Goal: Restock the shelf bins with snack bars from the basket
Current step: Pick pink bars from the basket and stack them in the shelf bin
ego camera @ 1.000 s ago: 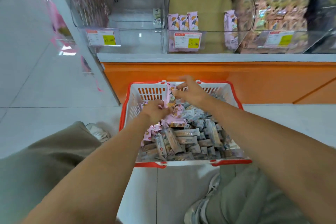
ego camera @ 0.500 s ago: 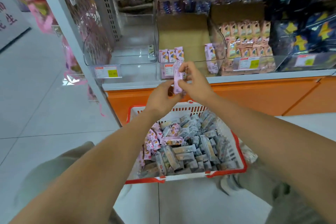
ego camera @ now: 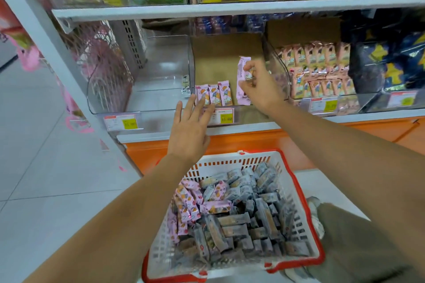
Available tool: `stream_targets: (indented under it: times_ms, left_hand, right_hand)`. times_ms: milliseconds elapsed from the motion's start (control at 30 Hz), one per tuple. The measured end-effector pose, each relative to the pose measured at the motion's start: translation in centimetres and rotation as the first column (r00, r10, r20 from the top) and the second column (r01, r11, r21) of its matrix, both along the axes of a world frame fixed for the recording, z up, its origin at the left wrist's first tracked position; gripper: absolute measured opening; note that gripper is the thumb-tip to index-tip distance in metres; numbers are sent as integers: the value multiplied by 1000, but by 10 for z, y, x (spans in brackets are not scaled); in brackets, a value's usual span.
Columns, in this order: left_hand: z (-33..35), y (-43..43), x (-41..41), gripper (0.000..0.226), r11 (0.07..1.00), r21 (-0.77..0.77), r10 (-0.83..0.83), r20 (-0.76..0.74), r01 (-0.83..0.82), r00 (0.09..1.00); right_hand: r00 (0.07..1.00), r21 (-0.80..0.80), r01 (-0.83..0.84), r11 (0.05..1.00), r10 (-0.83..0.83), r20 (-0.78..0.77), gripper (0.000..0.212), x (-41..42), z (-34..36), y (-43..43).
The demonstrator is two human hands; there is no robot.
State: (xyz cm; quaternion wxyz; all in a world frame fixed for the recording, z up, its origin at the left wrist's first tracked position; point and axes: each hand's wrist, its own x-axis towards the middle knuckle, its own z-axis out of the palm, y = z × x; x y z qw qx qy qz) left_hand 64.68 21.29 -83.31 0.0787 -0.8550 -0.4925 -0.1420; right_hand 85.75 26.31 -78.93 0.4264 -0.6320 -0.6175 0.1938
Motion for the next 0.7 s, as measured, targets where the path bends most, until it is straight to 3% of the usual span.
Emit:
stream_targets:
  times_ms: [200,400,567,633,700]
  left_hand:
    - [-9,3,-4,75,998,51,-24,14,23,1000]
    - [-4,-2,-1,73,998,57,21,-1,-21,1000]
    - [-7,-10,1,81,997,-42,65,-44,-66,997]
    - [-6,-12,2,83,993,-80,78,-55,-82,995]
    - [-7,-17,1,80,995,-72,73,-36,-76,997]
  right_hand:
    - [982,-25,62,998,-56,180,19,-4,-12,22]
    - [941,-188,110,976,-41,335,12,-9,-20,21]
    - [893,-211,65,975,37,448,29,-8,-20,6]
    - [903,-140,61,988,5,429,31,-5,-22,-2]
    - [922,30,26,999,-36,386,30,-4,-25,-16]
